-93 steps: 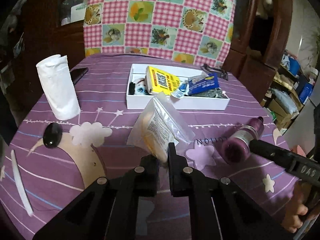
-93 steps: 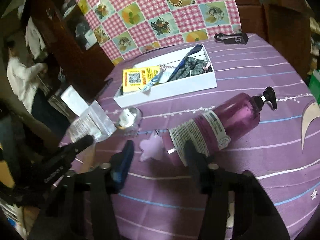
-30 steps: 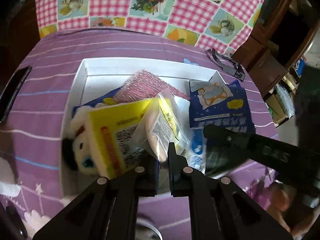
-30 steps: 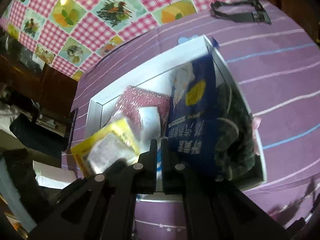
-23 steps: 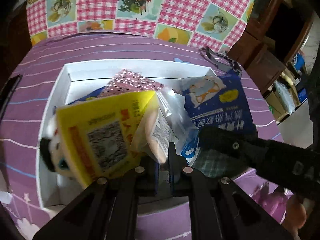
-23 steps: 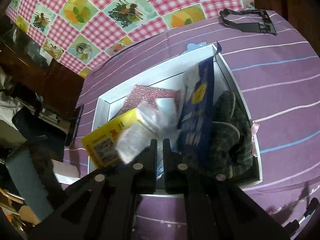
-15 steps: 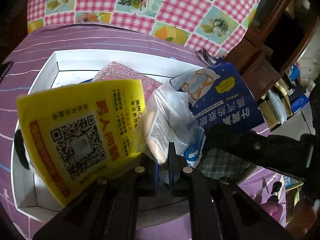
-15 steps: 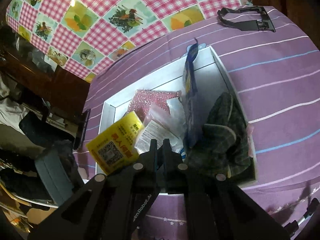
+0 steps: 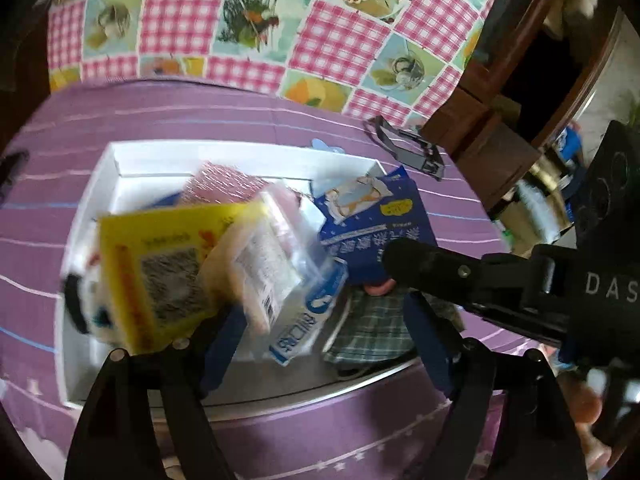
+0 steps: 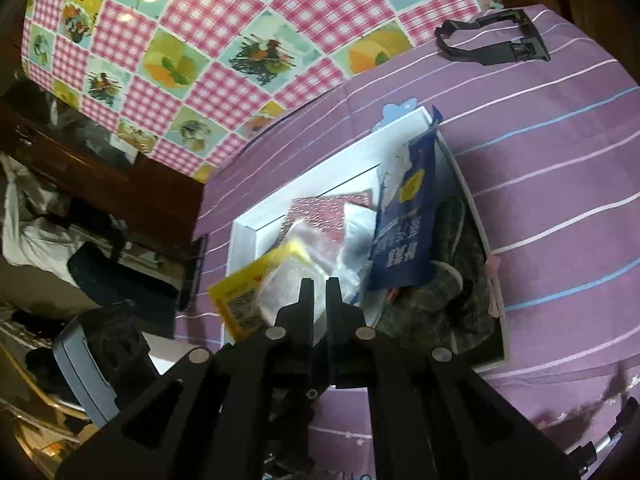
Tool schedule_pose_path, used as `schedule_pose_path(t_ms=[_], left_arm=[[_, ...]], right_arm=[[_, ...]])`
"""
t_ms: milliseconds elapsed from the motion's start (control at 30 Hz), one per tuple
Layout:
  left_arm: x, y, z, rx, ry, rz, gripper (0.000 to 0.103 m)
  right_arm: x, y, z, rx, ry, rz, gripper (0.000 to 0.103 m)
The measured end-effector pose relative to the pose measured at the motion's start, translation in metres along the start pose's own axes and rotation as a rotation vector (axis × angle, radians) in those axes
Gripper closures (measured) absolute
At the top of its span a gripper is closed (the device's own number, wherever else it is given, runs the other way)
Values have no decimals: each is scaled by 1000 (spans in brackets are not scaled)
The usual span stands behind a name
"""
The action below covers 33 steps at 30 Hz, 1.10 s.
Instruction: Organize soft objects
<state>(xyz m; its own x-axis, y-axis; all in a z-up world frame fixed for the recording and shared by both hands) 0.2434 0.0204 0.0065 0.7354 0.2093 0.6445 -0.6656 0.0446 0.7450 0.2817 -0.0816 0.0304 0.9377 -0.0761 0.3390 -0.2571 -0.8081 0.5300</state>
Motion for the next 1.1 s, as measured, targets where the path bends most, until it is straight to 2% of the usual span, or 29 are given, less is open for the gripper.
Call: schedule_pose_path(t_ms=[167,233,300,467,533,667,733,800,867,900,933,1000,1100], left_arm=[[4,15,-10,-39,-4,-12,23],[4,23,-17,-52,1,-14,23],[5,29,-21,-57,-1,-15,23],[11,49,-30,-19,-5,45,23],[14,56,-31,-13,4,67,23],[24,74,-41,96,15,179,23],[29,82,-50,155,22,228,23],[31,85,-60,216,23,239,23],[31,82,-68,245,19,232,24],[31,79,-71,256,16,217,26],[30,74,-73,263,8,200,38],[27,60,-76,289,-10,140,56],[19,33,-75,265,-17,55,68]], right_arm=[[0,1,-1,8,0,-5,96],[-3,-4,0,25,-2,-34,96],[-10,-17,4,37,-9,-103,96],[-18,-36,22,-49,-45,-154,95],[-16,-39,29,-88,-37,-129,96],[-16,-34,23,-82,-35,-133,95],[-13,-23,11,-36,-13,-104,95],[-5,-4,-5,-5,40,-33,95],[2,16,-16,-25,89,57,95],[8,31,-17,-82,105,130,95],[10,37,-17,-120,111,169,95],[16,54,-12,-243,138,262,95],[20,55,4,-410,164,301,95]])
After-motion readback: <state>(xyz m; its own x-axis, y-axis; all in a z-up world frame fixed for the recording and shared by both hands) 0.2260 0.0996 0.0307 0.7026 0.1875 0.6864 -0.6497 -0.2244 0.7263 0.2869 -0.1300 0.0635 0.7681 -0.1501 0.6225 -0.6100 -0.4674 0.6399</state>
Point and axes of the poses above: each gripper's, at about its wrist camera, not at the fingertips, and y roughly against the way its jaws point, z to its right, x to its top, the point moved 6 cm from there along -y, roughly the way its jaws point, and after that the axes turned 11 degrees about x, right-handed, at the moved point
